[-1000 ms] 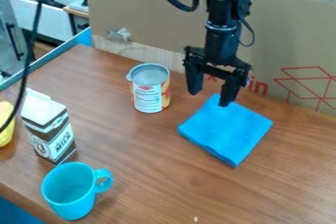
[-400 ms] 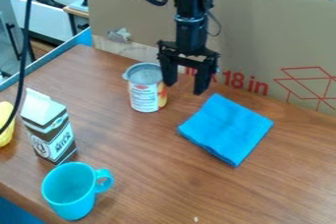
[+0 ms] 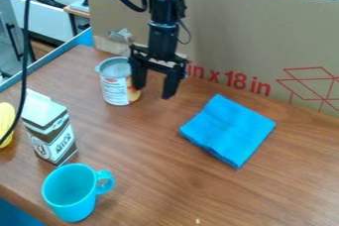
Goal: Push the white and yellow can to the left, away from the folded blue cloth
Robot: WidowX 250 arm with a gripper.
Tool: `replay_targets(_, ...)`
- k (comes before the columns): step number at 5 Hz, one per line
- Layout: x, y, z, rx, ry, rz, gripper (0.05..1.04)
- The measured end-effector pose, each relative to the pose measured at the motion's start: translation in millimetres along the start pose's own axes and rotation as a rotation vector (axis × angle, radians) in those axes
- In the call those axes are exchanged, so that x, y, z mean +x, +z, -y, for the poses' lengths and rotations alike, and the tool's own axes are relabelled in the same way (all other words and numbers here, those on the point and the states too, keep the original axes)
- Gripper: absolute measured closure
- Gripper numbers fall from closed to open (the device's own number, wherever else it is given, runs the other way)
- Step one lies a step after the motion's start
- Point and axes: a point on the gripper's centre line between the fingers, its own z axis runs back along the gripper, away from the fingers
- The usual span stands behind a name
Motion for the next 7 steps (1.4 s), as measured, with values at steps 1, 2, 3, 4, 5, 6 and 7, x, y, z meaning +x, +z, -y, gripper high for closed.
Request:
replay_targets(1,-0.7,-1.2,-32.2,0.040,0.046,0.011,0.083)
replay_targets(2,5.5,-8.5,-53.2,0.049,0.080,-0.004,0.083)
replay_targets(3,-1.4,-5.5,-61.5,0.016,0.099,-0.042,0.083)
replay_targets(4,-5.7,-5.8,-65.4,0.001,0.103,-0.060,0.083)
replay_targets(5,-16.9,0.2,-61.0,-0.009,0.098,-0.068,0.083)
replay_targets(6,-39.1,38.2,-43.4,-0.072,-0.021,0.031,0.083)
replay_targets(7,-64.9,59.4,-10.4,-0.117,-0.192,0.132,0.083)
